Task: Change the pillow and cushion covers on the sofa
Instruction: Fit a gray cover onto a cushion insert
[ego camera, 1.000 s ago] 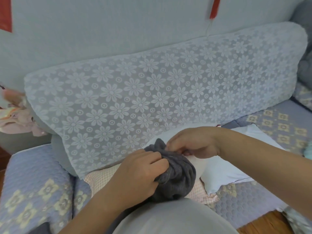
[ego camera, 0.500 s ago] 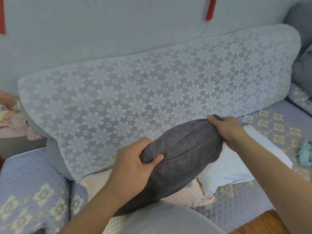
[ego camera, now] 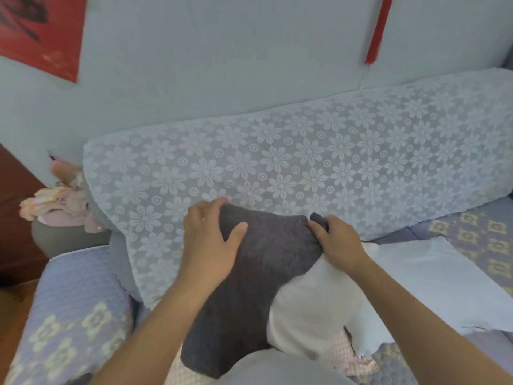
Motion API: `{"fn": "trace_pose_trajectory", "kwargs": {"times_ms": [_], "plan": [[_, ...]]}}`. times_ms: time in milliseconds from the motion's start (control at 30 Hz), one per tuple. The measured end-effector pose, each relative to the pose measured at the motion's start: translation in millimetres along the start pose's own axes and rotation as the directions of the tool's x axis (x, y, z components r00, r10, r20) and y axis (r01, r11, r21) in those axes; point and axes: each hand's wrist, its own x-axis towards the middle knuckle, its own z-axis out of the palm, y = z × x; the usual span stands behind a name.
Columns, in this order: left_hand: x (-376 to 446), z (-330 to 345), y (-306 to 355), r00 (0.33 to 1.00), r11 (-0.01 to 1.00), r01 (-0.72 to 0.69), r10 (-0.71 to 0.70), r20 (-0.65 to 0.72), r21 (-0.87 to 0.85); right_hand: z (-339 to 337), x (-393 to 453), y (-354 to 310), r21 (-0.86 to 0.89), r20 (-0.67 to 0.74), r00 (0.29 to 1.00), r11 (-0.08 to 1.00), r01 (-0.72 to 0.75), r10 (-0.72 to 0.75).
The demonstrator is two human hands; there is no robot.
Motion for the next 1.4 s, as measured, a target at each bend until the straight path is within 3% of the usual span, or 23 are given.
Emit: {"fn": "trace_pose_trajectory", "kwargs": {"times_ms": [100,167,300,367,467,633,767,867,933,1067,1133,1167,1233,1267,1333,1367,1400], "plan": [[-28.0,42.1,-16.5,0.998,0.999,0.024,-0.026,0.064,0.030,22.8,-11.7,-2.9,0.119,-0.014,0.998,0.991,-0.054,0.056],[-33.1,54.7,-26.3,0.997,0.997,0.079,-0.079,0.010,0.025,22.5,-12.5,-3.7,0.162,-0.014,0.998,0.985,-0.053,0.056],[-30.1,56.7,-35.9,0.959,0.968,0.196,-0.222,-0.175,-0.155,18.8,-10.7,6.7,0.244,0.031,0.993,0.963,-0.118,0.114],[-25.5,56.8,-38.4,0.944,0.922,0.267,-0.309,-0.117,-0.281,21.4,-14.4,15.1,0.258,0.000,0.987,0.953,-0.156,0.161],[-21.4,56.3,-37.9,0.934,0.879,0.341,-0.358,0.013,-0.333,27.5,-22.6,23.9,0.242,-0.060,0.973,0.949,-0.201,0.221],[-22.8,45.6,-20.3,0.948,0.911,0.308,-0.317,0.014,-0.273,37.5,-27.8,27.3,0.162,-0.215,0.943,0.962,-0.221,0.253],[-47.1,36.4,2.6,0.954,0.897,0.292,-0.296,0.041,-0.331,48.0,-32.4,17.9,0.030,-0.259,0.949,0.983,-0.180,0.181],[-67.1,47.3,11.0,0.978,0.934,0.210,-0.204,0.050,-0.289,54.5,-41.9,10.0,-0.072,-0.296,0.949,0.988,-0.138,0.111],[-67.8,62.6,3.0,0.995,0.987,0.081,-0.073,0.063,-0.141,58.2,-46.3,9.8,-0.110,-0.211,0.973,0.987,-0.119,0.094],[-51.8,67.4,-23.7,0.994,0.985,-0.111,0.108,0.031,0.131,40.4,-37.9,14.0,0.015,-0.024,0.981,0.981,-0.193,0.193],[-59.7,63.0,-26.6,0.982,0.967,-0.186,0.190,-0.010,0.177,22.2,-33.3,13.6,0.078,-0.035,0.984,0.982,-0.171,0.174],[-67.3,62.0,-22.8,0.973,0.957,-0.222,0.230,-0.021,0.189,15.4,-32.9,10.9,0.011,-0.079,0.990,0.993,-0.115,0.115],[-81.2,65.4,-13.8,0.947,0.926,-0.317,0.322,0.009,0.206,10.6,-36.0,-4.3,-0.244,-0.133,0.983,0.965,0.091,-0.126],[-84.7,68.9,-10.4,0.916,0.890,-0.400,0.399,0.054,0.220,13.1,-37.5,-13.1,-0.277,-0.057,0.972,0.939,0.205,-0.229],[-85.4,76.6,-9.8,0.842,0.828,-0.537,0.518,0.151,0.158,24.4,-37.8,-20.6,-0.169,0.160,0.939,0.928,0.331,-0.305],[-84.7,77.9,-12.0,0.841,0.847,-0.530,0.520,0.148,0.034,31.0,-37.6,-18.1,-0.135,0.199,0.925,0.926,0.352,-0.323],[-82.8,76.7,-15.3,0.884,0.887,-0.447,0.458,0.099,-0.113,34.6,-36.4,-12.9,-0.118,0.178,0.924,0.925,0.362,-0.339]]}}
